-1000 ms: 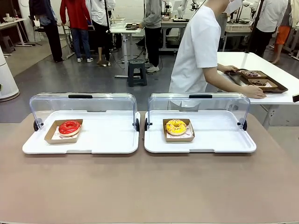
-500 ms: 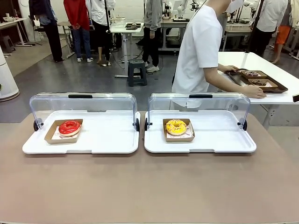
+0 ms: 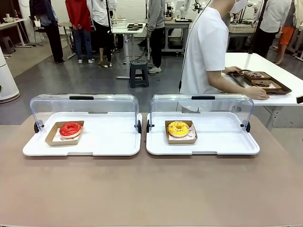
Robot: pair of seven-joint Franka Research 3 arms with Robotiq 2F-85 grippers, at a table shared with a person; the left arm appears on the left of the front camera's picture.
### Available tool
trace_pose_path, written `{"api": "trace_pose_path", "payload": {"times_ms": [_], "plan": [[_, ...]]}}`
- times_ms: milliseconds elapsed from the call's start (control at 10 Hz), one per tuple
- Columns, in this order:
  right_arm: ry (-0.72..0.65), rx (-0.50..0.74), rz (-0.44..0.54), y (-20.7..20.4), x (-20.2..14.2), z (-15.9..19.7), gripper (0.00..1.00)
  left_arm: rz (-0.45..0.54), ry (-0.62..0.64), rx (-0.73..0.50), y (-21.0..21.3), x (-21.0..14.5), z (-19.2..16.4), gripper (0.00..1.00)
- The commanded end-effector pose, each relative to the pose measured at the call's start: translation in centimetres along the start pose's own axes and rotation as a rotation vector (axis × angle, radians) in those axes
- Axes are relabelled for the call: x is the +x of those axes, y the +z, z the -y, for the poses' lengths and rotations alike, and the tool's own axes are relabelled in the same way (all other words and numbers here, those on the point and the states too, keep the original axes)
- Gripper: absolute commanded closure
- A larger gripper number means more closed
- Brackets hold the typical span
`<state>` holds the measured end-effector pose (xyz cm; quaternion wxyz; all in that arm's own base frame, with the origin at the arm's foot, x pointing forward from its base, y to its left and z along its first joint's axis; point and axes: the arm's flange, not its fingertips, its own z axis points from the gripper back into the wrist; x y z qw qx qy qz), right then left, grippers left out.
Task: Provide the desired donut to the person.
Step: Place the picked Paper togo box onto the Handle tray extended by the person.
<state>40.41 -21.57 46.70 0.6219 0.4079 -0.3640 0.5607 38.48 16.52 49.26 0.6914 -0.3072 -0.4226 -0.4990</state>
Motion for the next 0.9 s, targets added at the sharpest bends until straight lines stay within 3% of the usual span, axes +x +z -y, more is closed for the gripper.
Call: {"api": "trace_pose_path", "payload": {"times_ms": [0,800], "plan": [[-0.002,0.001,0.002,-0.08,-0.11,-0.05,0.0,0.009,-0.005,-0.003,0.2,0.06,0.04,0.0],[-0.002,0.001,0.002,-0.08,-0.11,-0.05,0.0,0.009,-0.005,-0.003,0.2,0.06,0.04,0.0]]}}
